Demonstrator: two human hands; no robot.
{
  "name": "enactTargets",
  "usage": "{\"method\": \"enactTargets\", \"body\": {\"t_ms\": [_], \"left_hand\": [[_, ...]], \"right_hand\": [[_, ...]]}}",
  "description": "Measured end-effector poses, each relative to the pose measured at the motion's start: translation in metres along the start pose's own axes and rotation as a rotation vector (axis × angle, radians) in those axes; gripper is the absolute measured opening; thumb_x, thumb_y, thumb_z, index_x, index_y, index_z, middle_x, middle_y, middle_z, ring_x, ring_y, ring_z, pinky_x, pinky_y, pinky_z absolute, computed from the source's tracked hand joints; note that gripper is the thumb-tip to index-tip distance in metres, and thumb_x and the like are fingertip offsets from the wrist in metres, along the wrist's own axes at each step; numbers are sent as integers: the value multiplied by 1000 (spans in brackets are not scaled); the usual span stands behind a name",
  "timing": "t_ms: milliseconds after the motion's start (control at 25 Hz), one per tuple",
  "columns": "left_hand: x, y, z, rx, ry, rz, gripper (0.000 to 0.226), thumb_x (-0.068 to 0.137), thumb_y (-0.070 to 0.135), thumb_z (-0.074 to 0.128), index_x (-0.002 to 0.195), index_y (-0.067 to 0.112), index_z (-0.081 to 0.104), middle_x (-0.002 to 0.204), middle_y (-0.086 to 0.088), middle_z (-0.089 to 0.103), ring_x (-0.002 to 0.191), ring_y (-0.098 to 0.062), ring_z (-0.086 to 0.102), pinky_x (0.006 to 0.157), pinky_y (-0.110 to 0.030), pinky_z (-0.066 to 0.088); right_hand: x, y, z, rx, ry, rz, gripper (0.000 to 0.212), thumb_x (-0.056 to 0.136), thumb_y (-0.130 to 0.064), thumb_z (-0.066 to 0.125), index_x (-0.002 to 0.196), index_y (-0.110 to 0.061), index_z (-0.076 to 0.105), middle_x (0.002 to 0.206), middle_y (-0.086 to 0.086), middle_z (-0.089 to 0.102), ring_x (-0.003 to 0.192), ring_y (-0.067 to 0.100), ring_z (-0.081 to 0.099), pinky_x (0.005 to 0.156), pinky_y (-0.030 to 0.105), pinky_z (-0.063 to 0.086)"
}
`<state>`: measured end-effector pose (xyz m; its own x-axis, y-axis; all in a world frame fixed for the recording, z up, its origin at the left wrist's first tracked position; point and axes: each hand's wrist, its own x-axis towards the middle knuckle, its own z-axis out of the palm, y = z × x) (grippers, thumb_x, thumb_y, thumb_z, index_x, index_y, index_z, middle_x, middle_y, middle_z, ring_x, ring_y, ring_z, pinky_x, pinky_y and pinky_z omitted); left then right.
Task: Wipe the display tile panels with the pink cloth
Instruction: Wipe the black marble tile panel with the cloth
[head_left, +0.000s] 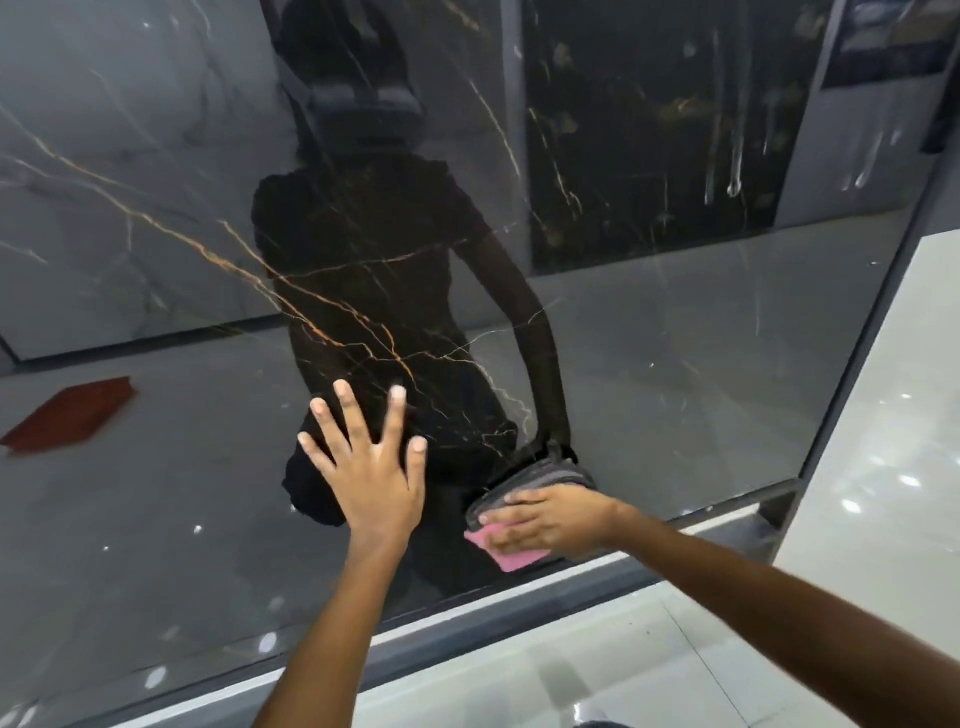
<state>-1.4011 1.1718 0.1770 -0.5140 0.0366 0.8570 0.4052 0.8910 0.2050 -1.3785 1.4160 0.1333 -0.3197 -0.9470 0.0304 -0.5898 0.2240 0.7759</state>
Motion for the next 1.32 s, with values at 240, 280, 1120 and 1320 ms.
{"method": "enactTargets", "body": {"t_ms": [240,280,1120,1320], "left_hand": [[-24,14,34,-19,65,-57,56,105,49,20,156,38,1,162,-5,-21,145,-44,-5,109,-69,4],[-26,12,37,-13,86,-44,56,105,47,21,156,37,1,162,-5,-22,147,-42,-9,110,-68,4],[-25,-1,65,101,317,113,54,103,44,10,155,36,-3,163,-10,-14,150,-35,-12,118,-56,-4],[-23,4,60,62,290,125,54,103,41,12,156,35,5,148,-28,22,136,-54,18,118,-53,-3]], "right_hand": [[-66,151,-65,-14,857,1116,66,75,-13,55,140,-11,45,141,21,48,137,38,35,114,35,24],[-68,134,-54,60,938,1358,70,73,-12,54,142,-7,39,146,25,40,141,41,29,115,35,22],[-1,-140,92,114,120,656,93,80,-23,71,154,-30,15,163,-6,0,149,27,-3,120,44,-1],[60,-100,61,191,343,934,66,90,-24,55,149,-29,25,156,-5,22,147,28,10,119,46,7]]}}
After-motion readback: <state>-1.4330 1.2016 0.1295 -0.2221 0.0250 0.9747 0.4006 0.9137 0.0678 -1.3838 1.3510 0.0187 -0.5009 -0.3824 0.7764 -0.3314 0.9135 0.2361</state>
